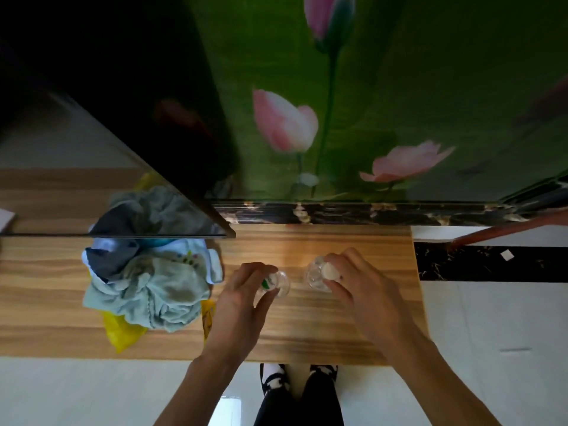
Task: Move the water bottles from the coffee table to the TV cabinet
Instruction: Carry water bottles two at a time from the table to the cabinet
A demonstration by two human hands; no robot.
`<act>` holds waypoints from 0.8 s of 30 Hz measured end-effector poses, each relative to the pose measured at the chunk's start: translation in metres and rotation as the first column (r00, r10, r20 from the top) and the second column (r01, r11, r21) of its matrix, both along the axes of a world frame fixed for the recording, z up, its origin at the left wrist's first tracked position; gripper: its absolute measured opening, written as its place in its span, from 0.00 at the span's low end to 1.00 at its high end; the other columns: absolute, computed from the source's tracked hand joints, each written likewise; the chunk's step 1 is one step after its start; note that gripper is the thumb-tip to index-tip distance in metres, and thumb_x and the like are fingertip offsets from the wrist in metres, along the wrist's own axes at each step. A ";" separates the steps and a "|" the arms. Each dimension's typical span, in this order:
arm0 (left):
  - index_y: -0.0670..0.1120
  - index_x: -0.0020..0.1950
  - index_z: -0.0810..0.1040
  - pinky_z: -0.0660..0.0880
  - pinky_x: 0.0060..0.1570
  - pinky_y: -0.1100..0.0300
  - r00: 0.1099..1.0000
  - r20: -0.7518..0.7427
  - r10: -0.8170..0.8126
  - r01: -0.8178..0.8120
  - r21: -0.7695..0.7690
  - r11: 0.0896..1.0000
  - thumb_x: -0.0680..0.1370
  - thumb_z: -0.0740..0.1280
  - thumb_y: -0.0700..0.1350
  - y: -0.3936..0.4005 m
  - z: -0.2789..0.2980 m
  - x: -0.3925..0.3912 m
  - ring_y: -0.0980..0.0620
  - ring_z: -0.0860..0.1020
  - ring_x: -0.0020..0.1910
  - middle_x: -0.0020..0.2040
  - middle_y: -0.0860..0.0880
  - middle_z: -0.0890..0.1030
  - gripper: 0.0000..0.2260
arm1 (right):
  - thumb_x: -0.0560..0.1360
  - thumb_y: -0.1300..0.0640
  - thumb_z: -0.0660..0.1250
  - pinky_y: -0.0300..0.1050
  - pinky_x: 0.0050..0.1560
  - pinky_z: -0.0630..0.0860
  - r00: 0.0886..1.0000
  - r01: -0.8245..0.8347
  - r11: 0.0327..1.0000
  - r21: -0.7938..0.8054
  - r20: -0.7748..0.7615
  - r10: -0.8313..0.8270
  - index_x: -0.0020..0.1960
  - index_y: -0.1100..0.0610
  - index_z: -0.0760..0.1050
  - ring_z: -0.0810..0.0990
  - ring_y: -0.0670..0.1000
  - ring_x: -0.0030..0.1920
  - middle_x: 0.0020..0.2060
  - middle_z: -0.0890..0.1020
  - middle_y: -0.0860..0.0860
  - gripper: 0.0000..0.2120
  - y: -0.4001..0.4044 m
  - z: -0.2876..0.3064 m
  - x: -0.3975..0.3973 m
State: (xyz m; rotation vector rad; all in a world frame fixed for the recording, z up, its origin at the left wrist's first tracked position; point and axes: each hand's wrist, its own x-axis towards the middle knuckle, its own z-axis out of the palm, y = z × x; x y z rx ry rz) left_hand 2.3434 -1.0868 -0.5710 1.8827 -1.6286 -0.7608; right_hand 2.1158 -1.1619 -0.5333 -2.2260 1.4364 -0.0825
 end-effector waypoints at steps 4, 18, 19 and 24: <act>0.50 0.64 0.80 0.75 0.57 0.64 0.998 0.059 -0.030 0.033 -0.041 0.999 0.77 0.74 0.38 -0.019 -0.035 0.007 0.53 0.80 0.56 0.60 0.53 0.80 0.17 | 0.81 0.50 0.64 0.43 0.38 0.78 0.999 -0.035 0.999 0.018 0.004 0.035 0.68 0.43 0.68 0.79 0.46 0.48 0.60 0.71 0.42 0.16 -0.018 -0.037 0.008; 0.51 0.64 0.75 0.77 0.50 0.57 0.965 0.248 -0.084 0.107 -0.080 0.991 0.75 0.75 0.41 -0.052 -0.089 0.019 0.51 0.78 0.51 0.56 0.52 0.81 0.20 | 0.81 0.53 0.65 0.49 0.48 0.82 0.996 -0.091 0.993 0.072 -0.008 0.092 0.71 0.48 0.70 0.81 0.50 0.53 0.64 0.72 0.46 0.19 -0.042 -0.088 0.041; 0.51 0.64 0.75 0.78 0.48 0.56 0.968 0.237 -0.078 0.100 -0.079 0.992 0.76 0.75 0.41 -0.052 -0.091 0.019 0.51 0.78 0.50 0.55 0.52 0.81 0.19 | 0.82 0.52 0.65 0.49 0.47 0.82 0.996 -0.090 0.993 0.076 -0.003 0.091 0.71 0.48 0.70 0.81 0.50 0.52 0.64 0.72 0.46 0.18 -0.041 -0.090 0.044; 0.52 0.64 0.74 0.75 0.47 0.60 0.980 0.195 -0.025 0.043 -0.088 0.995 0.76 0.75 0.43 -0.052 -0.095 0.016 0.51 0.80 0.49 0.54 0.53 0.81 0.18 | 0.81 0.52 0.66 0.42 0.43 0.80 0.998 -0.058 0.997 0.055 0.020 0.057 0.68 0.48 0.71 0.82 0.49 0.49 0.63 0.72 0.46 0.17 -0.036 -0.096 0.052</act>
